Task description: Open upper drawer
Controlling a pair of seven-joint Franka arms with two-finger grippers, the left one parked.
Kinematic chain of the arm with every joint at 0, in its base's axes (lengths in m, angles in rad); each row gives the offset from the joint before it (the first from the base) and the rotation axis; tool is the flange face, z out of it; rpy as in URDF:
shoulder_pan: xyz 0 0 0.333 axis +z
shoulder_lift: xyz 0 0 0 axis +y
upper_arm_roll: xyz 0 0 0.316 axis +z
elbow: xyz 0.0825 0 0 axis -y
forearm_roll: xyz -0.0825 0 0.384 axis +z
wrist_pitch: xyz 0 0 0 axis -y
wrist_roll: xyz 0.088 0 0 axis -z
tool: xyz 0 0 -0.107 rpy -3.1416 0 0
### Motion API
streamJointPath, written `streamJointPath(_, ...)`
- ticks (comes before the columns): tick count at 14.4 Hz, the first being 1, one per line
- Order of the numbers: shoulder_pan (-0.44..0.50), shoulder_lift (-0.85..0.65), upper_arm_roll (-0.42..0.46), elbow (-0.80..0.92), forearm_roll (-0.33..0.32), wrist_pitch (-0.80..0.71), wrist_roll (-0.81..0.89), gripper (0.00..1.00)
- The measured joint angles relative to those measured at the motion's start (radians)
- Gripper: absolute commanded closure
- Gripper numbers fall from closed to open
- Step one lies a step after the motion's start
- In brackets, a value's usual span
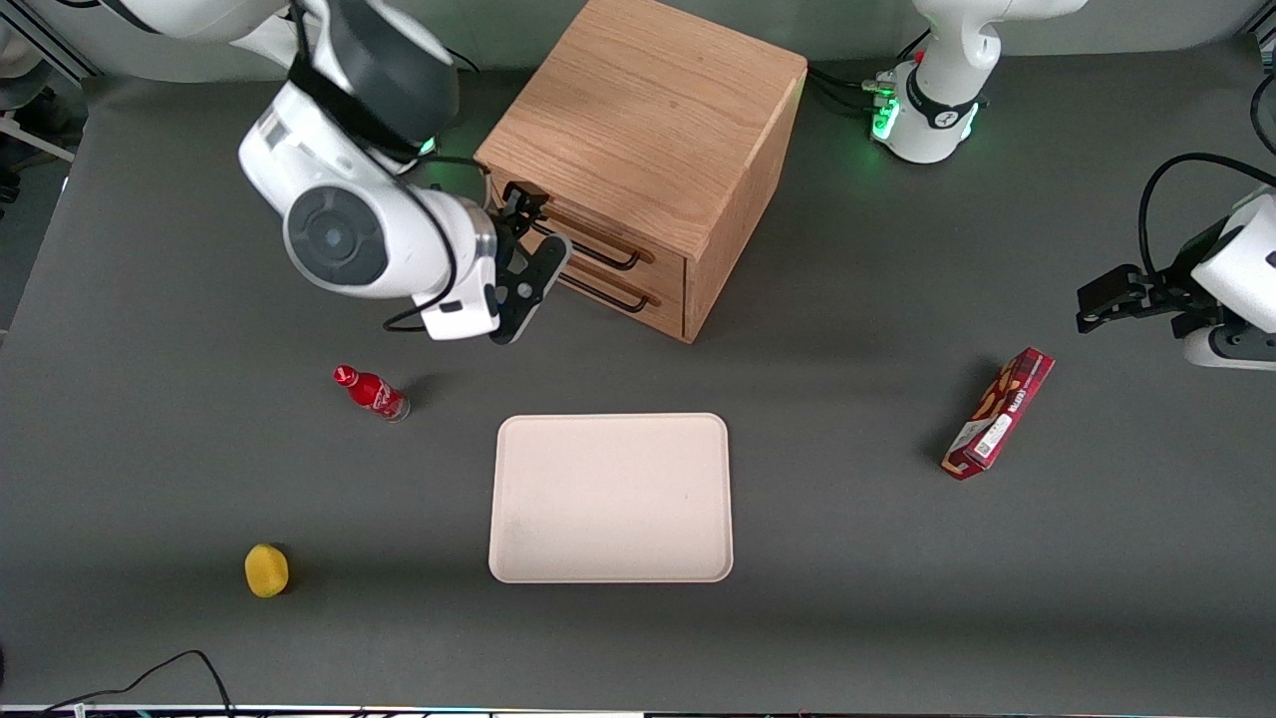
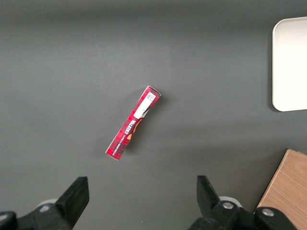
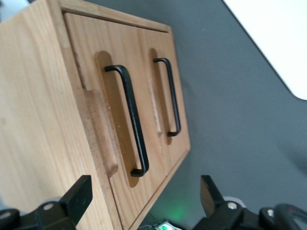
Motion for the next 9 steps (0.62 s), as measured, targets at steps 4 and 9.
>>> streamJointPath(4, -0.039, 0.020, -0.004, -0.023, 0.093, 0.000, -0.020, 0.00)
streamJointPath(9, -0.039, 0.035, -0.007, -0.076, 0.094, 0.082, -0.020, 0.00)
